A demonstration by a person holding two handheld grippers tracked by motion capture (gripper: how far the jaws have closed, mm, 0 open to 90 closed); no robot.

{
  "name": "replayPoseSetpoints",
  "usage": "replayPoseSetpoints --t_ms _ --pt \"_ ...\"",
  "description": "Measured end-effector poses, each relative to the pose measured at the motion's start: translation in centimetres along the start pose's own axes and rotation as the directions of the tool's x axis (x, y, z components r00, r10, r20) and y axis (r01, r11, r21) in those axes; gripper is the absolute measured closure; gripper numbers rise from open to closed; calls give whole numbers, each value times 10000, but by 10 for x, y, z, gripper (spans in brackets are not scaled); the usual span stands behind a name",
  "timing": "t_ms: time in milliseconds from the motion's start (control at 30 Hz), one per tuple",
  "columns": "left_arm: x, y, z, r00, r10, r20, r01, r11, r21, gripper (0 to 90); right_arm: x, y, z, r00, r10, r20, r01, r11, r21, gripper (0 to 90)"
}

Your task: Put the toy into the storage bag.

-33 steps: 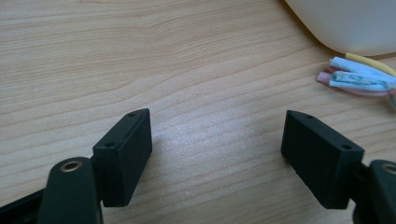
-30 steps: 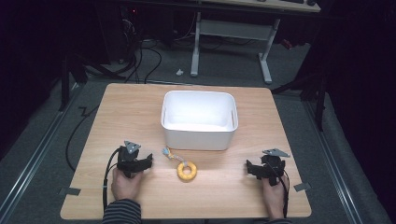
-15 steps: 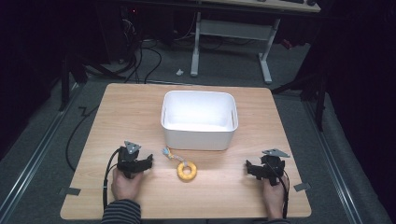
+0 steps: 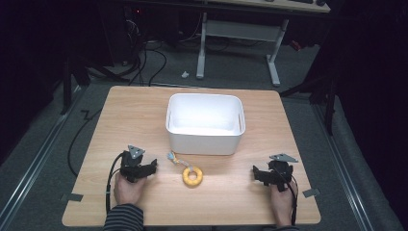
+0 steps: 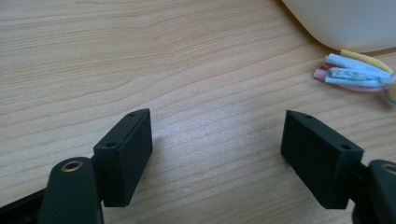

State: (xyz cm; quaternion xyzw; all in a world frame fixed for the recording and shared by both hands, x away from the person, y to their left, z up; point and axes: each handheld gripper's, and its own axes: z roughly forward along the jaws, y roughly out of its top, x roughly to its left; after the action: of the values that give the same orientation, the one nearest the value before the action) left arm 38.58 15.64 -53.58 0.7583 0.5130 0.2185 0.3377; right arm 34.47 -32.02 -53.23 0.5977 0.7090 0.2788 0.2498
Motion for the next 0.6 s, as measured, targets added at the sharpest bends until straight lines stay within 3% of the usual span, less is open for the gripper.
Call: replayPoseSetpoints --t_ms 200,367,600 --pt "1 2 -2 10000 62 76 -64 9996 291 267 1 0 0 10000 -18 -46 18 10000 6 63" --pt "9 3 -5 9974 -531 482 523 9985 175 282 1 0 0 10000 -19 -58 19 10000 13 63" --pt "13 3 -12 9951 -742 652 744 9972 -7 289 1 0 0 10000 -53 -80 53 10000 9 63"
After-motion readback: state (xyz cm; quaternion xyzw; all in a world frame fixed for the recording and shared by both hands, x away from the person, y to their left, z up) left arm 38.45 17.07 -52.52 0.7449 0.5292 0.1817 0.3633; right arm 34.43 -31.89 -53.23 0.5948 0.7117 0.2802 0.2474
